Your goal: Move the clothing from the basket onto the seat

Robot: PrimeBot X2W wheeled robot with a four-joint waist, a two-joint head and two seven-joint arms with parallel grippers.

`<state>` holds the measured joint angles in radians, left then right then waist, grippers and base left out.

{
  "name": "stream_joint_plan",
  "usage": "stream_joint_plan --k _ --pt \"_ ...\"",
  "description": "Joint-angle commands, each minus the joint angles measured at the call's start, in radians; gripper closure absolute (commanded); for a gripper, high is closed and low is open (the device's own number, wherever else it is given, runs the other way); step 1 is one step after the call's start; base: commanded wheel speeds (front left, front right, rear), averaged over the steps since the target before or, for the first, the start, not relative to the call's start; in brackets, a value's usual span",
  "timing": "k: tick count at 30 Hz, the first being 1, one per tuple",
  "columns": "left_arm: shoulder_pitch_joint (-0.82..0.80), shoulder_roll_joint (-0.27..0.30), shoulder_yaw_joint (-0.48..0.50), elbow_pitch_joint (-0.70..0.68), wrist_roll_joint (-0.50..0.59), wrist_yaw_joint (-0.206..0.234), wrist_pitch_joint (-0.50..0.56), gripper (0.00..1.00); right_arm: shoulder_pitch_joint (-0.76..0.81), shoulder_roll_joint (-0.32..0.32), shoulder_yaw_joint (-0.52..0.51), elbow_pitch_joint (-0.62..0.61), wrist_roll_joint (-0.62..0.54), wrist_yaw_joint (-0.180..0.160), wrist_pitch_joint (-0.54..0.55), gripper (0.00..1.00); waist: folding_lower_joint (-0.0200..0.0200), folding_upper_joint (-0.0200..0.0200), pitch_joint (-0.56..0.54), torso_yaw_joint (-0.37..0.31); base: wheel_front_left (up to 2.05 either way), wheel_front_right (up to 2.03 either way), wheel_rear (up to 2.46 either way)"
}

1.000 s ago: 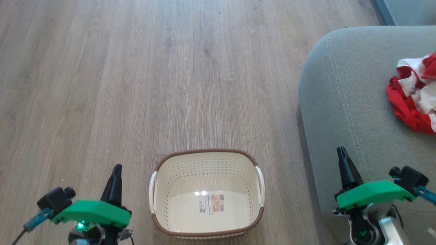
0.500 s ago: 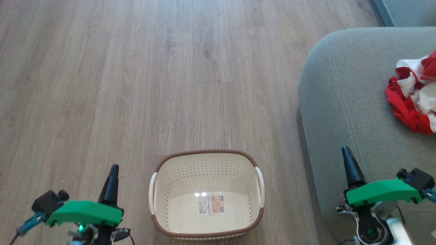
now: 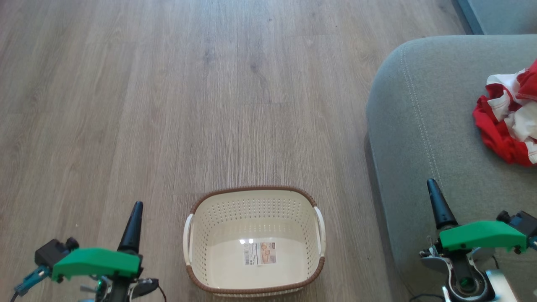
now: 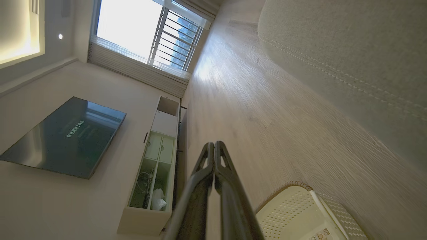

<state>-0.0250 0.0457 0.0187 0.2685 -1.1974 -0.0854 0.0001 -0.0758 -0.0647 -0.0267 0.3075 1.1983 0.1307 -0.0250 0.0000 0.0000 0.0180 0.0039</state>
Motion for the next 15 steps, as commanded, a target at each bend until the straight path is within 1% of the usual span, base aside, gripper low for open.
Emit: stream_joint_plan --k 1,15 --pt "-0.061 0.004 0.032 -0.029 -0.028 -0.007 0.008 1.0 -0.033 -0.011 0.008 -0.04 0.03 0.0 0.008 1.0 0.0 0.0 0.0 0.0 0.0 0.0 0.0" --pt "-0.07 0.004 0.057 -0.027 -0.178 -0.022 0.049 1.0 -0.032 -0.01 -0.018 -0.049 0.188 0.0 0.049 1.0 0.0 0.0 -0.006 -0.002 0.0 0.0 0.0"
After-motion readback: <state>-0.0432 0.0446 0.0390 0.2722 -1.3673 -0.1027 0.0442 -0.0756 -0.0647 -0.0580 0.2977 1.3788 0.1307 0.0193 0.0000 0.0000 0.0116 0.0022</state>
